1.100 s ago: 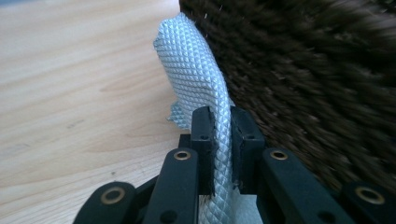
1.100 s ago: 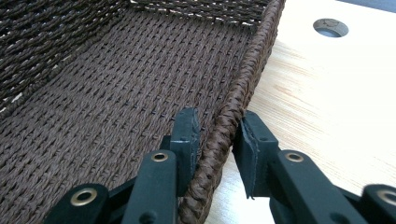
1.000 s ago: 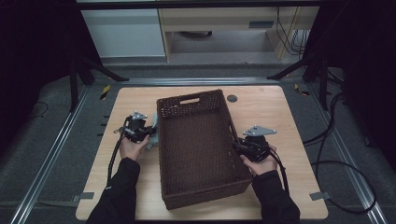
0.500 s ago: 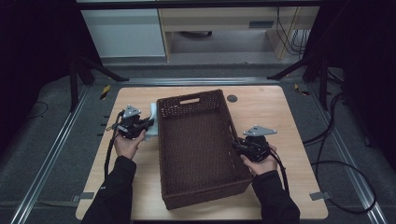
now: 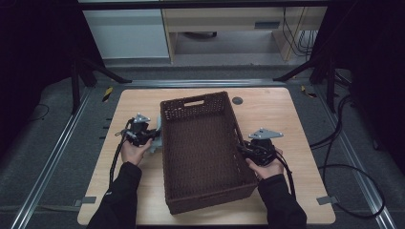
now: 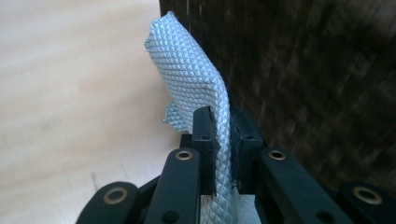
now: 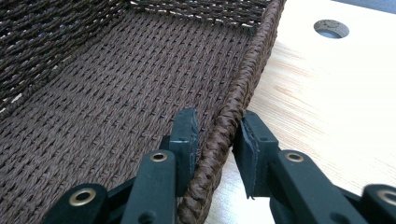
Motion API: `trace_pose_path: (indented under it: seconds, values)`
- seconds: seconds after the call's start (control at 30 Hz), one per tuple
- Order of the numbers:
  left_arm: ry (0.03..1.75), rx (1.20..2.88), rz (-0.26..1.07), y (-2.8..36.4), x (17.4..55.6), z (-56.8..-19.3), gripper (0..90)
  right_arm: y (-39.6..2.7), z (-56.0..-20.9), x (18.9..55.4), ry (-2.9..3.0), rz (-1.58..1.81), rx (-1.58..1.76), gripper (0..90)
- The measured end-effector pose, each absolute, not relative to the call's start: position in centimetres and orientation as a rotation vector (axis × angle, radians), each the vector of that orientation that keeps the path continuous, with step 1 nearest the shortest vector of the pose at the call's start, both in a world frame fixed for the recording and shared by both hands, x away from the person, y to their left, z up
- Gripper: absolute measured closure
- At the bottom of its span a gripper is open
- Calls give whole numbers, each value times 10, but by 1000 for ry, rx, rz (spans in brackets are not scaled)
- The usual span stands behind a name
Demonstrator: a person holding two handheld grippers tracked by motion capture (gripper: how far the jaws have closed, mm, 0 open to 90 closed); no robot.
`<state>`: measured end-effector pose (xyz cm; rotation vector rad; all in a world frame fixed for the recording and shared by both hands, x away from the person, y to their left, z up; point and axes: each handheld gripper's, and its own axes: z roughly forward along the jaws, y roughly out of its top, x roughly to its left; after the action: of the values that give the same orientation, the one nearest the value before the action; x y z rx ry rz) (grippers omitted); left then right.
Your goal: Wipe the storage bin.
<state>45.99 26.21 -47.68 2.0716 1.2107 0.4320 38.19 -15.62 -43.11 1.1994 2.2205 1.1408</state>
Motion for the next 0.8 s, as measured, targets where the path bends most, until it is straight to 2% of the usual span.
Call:
trace_pose_path:
  seconds: [0.13, 0.37, 0.5, 0.63, 0.8]
  values:
    - [1199, 2094, 382, 264, 450, -477, 813, -156, -431, 382, 2219, 1140, 1201, 700]
    - [1052, 2001, 488, 271, 425, -432, 813, -156, -431, 382, 2216, 1142, 1210, 700]
    - [996, 2004, 505, 269, 416, -415, 813, -156, -431, 382, 2214, 1143, 1212, 700]
    - [994, 2033, 490, 265, 413, -420, 812, -156, -431, 382, 2215, 1144, 1212, 699]
    - [1042, 2088, 418, 265, 413, -449, 813, -156, -431, 382, 2215, 1144, 1211, 699]
